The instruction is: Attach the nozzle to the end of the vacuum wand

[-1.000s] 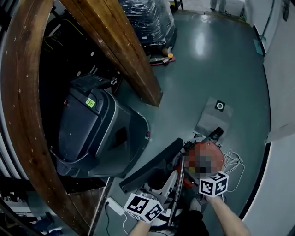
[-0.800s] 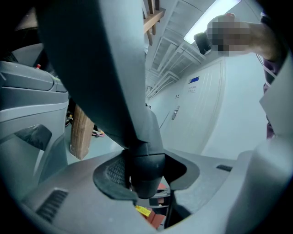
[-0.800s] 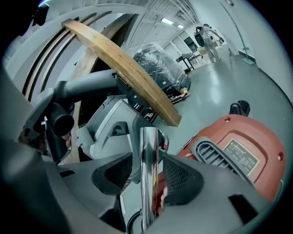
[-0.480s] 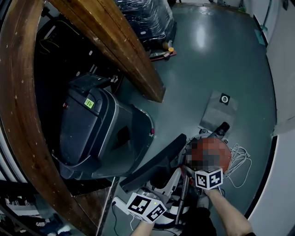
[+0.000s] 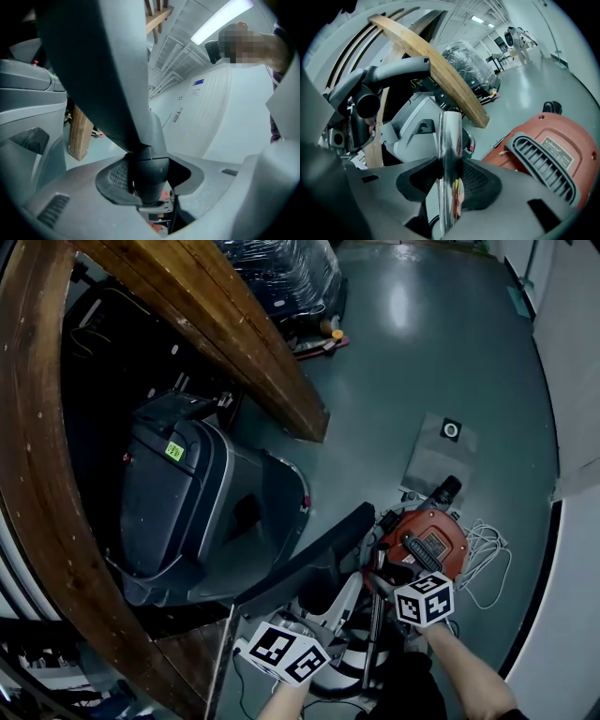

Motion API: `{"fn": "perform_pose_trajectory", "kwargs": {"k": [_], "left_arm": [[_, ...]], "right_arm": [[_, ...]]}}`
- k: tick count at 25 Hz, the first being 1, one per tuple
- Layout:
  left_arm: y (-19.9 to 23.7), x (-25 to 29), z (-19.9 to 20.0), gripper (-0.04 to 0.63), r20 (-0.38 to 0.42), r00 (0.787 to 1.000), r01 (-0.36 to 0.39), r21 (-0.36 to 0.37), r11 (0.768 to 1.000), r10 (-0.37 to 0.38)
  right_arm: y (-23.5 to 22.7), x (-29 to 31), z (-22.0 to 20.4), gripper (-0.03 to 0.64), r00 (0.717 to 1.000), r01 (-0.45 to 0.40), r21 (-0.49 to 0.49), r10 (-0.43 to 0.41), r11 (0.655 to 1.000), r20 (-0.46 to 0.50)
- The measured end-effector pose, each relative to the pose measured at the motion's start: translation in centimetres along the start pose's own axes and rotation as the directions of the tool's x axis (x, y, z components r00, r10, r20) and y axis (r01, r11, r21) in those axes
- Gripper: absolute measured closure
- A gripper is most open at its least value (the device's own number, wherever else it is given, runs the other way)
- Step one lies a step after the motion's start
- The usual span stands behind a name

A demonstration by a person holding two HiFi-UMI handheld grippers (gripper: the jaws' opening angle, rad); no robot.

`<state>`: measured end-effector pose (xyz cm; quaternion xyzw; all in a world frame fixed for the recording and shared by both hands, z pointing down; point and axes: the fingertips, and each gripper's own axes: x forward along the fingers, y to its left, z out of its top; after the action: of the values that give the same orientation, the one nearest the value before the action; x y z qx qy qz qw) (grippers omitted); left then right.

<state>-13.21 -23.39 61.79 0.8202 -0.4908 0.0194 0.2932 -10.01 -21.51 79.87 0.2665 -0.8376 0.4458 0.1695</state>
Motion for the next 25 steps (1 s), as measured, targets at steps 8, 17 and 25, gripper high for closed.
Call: {"fn": "perform_pose_trajectory", "kwargs": {"k": [8, 17, 25], "left_arm": [[-1.8, -0.6, 0.7, 0.426, -0.11, 0.992, 0.053, -0.041, 0.998, -0.057], [-5.1, -0.5, 0.9, 0.426, -0.349, 0.924, 0.141, -0.068, 0.988, -0.156], [-6.9, 0.0, -0.4, 0.426, -0.55, 0.813, 0.196, -0.053, 0.979, -0.193]], "right_arm": [[5.7, -4.8, 1.1, 0.459, 0.997, -0.021, -0.085, 0.027, 0.996, 0.068], [11.1, -8.9, 0.2, 0.459, 0.995, -0.02, -0.15, 0.035, 0.989, 0.095], [13.0, -9.4, 0.0, 0.459, 0.993, -0.025, -0.186, 0.046, 0.982, 0.112]]}}
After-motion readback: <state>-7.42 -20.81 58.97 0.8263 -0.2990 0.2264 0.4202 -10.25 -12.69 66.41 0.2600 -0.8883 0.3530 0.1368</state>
